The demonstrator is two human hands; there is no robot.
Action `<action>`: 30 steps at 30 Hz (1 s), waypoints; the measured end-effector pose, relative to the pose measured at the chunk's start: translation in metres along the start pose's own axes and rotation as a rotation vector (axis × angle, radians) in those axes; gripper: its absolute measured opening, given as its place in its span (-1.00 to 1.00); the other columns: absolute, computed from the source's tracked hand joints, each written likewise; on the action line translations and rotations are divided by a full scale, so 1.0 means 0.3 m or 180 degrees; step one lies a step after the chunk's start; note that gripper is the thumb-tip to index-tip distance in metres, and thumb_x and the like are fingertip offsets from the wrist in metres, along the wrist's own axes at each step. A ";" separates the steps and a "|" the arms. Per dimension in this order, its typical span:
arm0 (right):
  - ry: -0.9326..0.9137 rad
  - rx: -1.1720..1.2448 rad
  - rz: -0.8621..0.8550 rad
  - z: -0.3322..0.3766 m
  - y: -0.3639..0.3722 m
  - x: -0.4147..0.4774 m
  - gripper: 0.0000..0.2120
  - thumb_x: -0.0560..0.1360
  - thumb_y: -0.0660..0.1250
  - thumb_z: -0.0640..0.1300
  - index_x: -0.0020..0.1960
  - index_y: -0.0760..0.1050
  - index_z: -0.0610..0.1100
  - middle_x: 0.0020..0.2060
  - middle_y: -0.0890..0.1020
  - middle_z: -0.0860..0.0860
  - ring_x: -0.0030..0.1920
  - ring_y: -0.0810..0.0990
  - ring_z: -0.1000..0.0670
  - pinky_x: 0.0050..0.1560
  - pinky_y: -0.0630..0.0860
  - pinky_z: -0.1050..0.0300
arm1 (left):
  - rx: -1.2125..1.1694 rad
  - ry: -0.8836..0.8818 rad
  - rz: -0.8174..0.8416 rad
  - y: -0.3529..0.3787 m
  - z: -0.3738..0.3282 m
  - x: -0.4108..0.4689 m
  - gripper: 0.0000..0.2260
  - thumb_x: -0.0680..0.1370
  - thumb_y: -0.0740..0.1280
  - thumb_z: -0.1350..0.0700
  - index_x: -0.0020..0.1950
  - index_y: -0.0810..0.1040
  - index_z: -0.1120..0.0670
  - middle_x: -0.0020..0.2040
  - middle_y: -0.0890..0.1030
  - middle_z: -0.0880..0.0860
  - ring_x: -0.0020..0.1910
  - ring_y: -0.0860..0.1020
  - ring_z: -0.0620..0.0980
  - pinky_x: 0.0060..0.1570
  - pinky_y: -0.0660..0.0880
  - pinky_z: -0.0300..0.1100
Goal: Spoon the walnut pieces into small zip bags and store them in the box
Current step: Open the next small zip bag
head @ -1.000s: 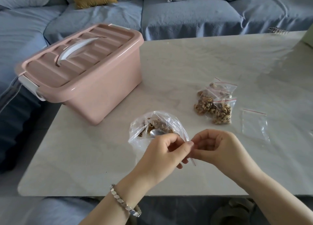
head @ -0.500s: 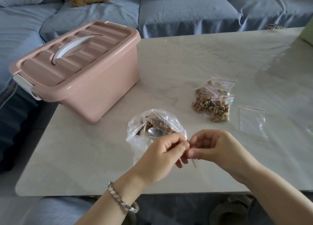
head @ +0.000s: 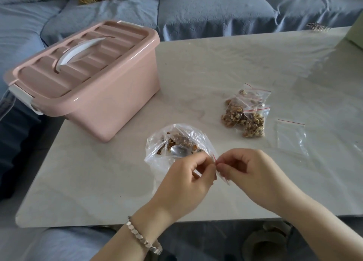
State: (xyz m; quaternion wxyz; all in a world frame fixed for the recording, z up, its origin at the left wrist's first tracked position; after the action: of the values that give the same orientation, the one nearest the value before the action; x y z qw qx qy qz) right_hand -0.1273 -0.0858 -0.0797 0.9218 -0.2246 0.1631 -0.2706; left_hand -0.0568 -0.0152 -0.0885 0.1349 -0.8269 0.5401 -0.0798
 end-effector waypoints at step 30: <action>-0.0696 -0.0792 -0.0328 0.075 -0.039 -0.001 -0.76 0.34 0.42 -0.35 -0.26 0.64 0.00 -0.30 0.55 0.07 -0.17 0.50 0.10 -0.19 0.44 0.30 | 0.1916 0.0681 -0.0205 0.020 -0.064 0.012 -0.76 0.37 0.29 -0.12 -0.08 0.33 -0.05 -0.22 0.38 -0.23 -0.20 0.44 -0.17 -0.21 0.30 -0.41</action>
State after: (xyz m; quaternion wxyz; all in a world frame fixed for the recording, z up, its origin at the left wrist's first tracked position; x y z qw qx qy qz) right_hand -0.1230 -0.0871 -0.0549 0.8840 -0.3732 0.0824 -0.2692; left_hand -0.0658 -0.0234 -0.0720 0.3133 -0.7534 0.4769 -0.3268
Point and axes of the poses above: each hand's wrist, its own x-axis towards the middle knuckle, its own y-axis out of the palm, z = x × y, the point moved 10 cm from there along x, towards the middle knuckle
